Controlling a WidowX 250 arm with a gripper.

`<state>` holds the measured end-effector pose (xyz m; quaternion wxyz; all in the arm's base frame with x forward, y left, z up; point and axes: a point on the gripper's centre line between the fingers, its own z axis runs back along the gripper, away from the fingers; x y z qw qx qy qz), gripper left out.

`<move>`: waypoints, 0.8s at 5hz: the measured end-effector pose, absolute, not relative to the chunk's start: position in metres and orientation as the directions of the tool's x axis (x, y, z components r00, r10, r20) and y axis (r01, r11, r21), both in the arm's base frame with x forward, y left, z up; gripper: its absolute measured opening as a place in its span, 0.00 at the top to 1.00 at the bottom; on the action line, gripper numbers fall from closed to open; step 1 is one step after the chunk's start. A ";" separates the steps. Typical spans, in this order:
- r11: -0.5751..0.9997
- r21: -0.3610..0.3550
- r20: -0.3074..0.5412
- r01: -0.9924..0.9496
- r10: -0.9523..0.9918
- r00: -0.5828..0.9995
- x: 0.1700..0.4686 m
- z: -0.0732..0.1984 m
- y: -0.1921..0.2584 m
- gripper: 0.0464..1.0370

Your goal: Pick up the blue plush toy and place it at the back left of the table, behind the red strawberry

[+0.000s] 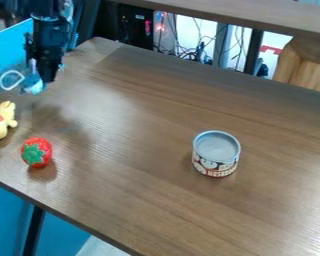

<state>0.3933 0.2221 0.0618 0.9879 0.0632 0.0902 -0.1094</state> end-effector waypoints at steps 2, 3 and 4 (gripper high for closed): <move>0.966 0.077 -0.201 0.245 -0.226 0.953 0.419 0.034 0.205 0.49; 0.964 0.059 -0.200 0.258 -0.242 0.950 0.424 0.028 0.194 0.18; 0.972 0.094 -0.154 0.214 -0.198 0.968 0.427 0.030 0.195 0.03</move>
